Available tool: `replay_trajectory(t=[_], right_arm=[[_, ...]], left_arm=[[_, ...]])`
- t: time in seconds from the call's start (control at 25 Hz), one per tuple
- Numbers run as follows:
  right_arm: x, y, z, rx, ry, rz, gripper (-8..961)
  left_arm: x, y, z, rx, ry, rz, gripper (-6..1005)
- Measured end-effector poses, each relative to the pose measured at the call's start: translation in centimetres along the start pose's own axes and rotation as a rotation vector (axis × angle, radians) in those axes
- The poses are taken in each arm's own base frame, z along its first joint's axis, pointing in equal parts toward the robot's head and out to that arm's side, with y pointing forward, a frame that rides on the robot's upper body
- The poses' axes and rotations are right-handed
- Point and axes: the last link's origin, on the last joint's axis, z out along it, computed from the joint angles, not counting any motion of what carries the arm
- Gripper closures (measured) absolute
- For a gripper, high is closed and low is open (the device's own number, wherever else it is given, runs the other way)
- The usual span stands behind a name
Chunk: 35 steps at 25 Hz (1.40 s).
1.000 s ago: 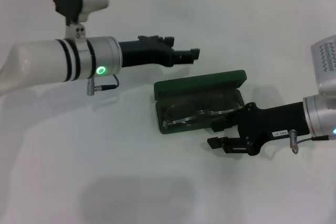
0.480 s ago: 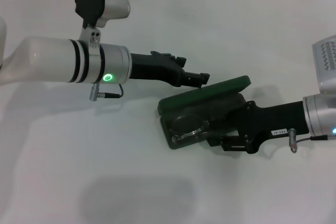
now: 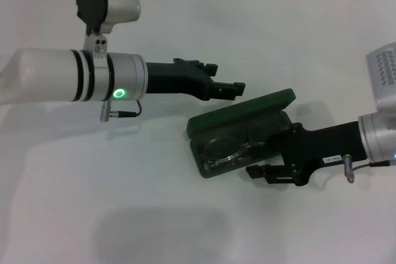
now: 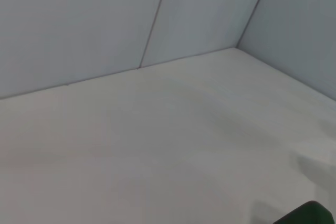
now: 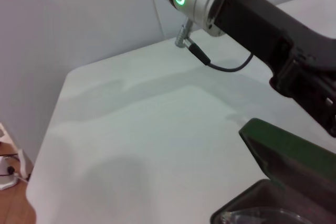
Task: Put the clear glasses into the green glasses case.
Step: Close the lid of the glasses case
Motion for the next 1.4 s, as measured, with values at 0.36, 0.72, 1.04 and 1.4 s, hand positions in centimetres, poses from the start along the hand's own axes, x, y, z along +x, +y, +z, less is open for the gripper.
replay_trajectory(t=[0.36,0.72,1.04,1.4], right_arm=[[0.9,0.2,0.1,-0.025,0.101,0.015,567],[0.8,-0.4,0.4,0.015,0.111,0.018,568],[0.6,-0.8,0.8,0.035,0.128,0.022,567],[0.3,-0.9,1.1,0.037,0.126,0.014,558]], left_arm=[[-0.2,0.1,0.0,-0.004,-0.002,0.003,117],[0.0,0.2,0.1,-0.007,-0.001,0.007,117],[0.0,1.3,0.1,-0.081,0.005,0.006,117],[-0.5,2.3,0.4,-0.134,-0.013,0.021,117]])
